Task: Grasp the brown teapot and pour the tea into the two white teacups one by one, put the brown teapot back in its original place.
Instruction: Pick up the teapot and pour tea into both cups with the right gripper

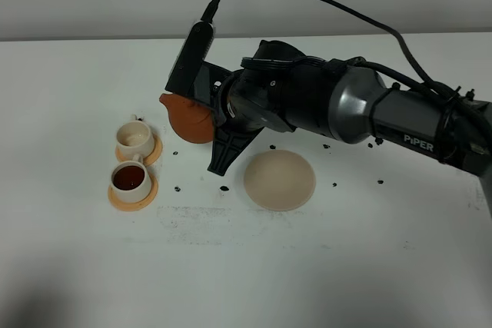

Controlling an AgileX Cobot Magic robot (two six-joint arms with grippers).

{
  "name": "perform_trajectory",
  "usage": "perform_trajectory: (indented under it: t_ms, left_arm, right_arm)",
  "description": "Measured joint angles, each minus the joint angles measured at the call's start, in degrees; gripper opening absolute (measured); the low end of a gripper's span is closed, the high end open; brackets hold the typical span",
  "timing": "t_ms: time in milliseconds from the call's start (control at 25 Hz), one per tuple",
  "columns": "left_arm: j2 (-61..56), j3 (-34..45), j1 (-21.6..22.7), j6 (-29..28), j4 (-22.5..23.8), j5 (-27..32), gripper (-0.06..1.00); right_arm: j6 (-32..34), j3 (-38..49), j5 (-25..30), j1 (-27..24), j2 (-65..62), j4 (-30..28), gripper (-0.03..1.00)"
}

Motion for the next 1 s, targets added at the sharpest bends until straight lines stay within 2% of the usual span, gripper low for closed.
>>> perform_trajectory:
  t_ms: [280, 1000]
  left_arm:
    - [0.0, 0.0, 0.0, 0.0, 0.0, 0.0, 0.11]
    - [0.0, 0.0, 0.0, -0.1, 0.0, 0.0, 0.11]
  right_arm:
    - [0.0, -4.5, -1.5, 1.3, 4.3, -5.6, 0.09]
    - [0.1, -7.6, -2.9, 2.8, 9.4, -18.6, 0.09]
